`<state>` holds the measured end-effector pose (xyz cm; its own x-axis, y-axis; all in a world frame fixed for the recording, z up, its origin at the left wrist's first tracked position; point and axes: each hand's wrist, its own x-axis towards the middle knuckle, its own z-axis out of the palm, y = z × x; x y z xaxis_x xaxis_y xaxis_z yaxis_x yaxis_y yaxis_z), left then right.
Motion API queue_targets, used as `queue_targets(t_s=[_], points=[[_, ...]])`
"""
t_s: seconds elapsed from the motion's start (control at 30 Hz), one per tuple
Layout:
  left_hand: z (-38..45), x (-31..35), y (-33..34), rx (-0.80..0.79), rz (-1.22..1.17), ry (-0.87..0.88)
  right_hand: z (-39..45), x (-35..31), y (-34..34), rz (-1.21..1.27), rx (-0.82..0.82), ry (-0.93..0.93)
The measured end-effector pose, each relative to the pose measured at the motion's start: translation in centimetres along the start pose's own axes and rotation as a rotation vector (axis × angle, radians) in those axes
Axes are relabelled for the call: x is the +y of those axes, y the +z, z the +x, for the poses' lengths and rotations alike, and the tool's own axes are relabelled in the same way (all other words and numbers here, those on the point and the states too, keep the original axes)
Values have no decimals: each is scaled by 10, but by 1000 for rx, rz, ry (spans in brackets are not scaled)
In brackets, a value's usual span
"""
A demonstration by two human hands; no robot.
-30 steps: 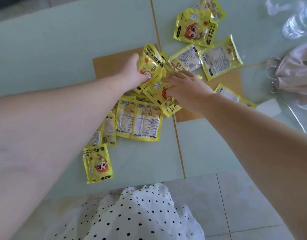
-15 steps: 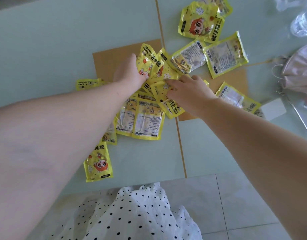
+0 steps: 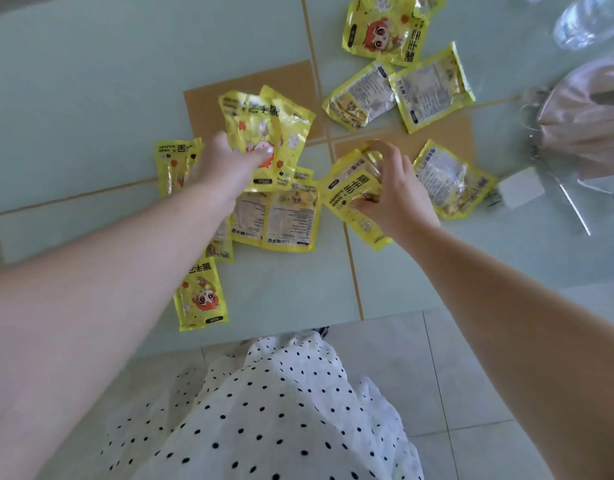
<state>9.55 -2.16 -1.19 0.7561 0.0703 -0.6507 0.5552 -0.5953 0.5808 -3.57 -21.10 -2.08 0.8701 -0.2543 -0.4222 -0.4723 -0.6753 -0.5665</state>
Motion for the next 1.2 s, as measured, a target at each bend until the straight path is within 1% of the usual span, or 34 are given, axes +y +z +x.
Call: queue_targets(t_s=[0.03,0.1,0.2,0.23,0.3,0.43,0.5,0.6,0.7,0.77,0.9,1.0,1.13,1.2], points=[[-9,-7,1,26,-39,-29,-8,3,-3,94,8,80],[-29,-22,7,37,-102,-107,-20,13,-9,189,9,223],[-57,-42,20,47,-141,-189,-31,32,-20,222,34,364],[-64,-47,24,48,-127,-204,-30,38,-25,178,42,381],[-72,-52,33,54,-73,-194,-25,50,-37,21,60,372],[-74,-52,49,158,24,-90,-11,69,-51,-78,49,294],[-70,-54,55,201,105,-38,-5,75,-51,-180,10,216],[-64,-60,63,264,204,1,3,79,-47,-337,-93,135],[-63,-60,66,270,224,17,4,85,-40,-437,-183,121],[-62,-61,66,271,245,31,1,88,-35,-476,-180,105],[-62,-61,66,252,303,50,-6,86,-27,-536,-103,74],[-60,-63,68,231,315,61,-10,80,-28,-536,-73,94],[-60,-64,62,203,329,83,-20,80,-24,-475,-24,135],[-61,-64,57,184,364,90,-29,79,-19,-379,-23,191]])
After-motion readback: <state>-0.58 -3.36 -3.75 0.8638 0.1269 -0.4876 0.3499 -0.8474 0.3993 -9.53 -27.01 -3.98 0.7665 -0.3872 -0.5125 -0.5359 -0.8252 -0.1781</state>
